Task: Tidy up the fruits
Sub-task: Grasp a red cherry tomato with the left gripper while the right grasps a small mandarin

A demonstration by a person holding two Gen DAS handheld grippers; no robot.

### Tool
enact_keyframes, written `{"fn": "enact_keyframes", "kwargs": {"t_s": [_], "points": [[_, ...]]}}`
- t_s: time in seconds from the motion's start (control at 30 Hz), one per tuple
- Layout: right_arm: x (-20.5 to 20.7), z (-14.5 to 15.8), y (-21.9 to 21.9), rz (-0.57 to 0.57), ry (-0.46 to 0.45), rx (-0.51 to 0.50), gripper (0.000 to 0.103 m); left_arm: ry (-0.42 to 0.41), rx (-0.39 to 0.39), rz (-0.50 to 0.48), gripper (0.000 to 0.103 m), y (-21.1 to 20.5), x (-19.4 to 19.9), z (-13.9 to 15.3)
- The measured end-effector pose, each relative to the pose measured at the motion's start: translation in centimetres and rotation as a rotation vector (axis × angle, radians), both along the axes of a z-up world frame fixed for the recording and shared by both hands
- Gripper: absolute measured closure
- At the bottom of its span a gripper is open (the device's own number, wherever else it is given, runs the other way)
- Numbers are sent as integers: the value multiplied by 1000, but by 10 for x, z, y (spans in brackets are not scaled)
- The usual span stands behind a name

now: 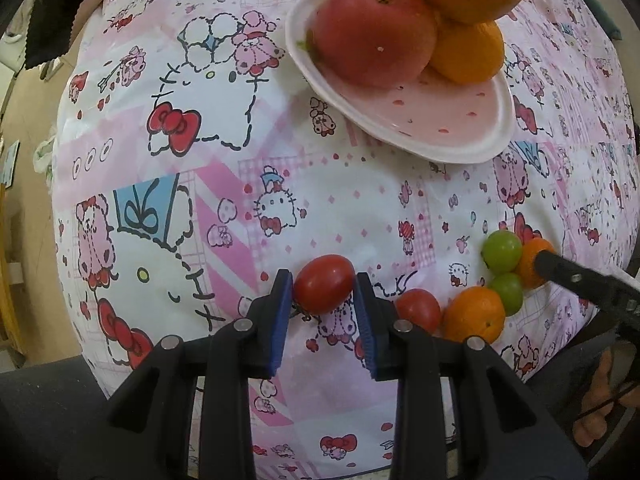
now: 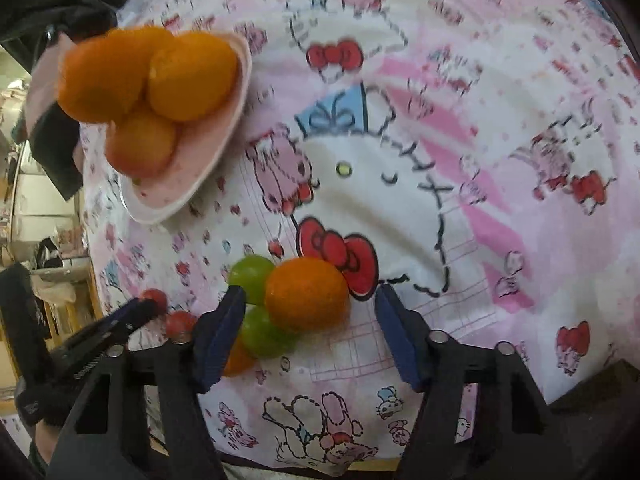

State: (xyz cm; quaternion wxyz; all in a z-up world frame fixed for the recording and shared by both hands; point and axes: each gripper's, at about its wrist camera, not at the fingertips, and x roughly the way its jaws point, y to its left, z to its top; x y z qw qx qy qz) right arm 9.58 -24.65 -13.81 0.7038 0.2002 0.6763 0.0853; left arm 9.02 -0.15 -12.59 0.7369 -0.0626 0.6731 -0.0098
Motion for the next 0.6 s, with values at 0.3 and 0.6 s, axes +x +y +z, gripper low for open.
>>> {"fn": "enact_keyframes", "kwargs": {"t_s": [0.3, 0.6], "points": [[-3, 9, 2, 17, -38, 9, 56, -52, -7, -13, 77, -2, -3, 9], [-13, 69, -11, -71, -257, 97, 57, -188, -7, 4, 77, 2, -11, 42]]}}
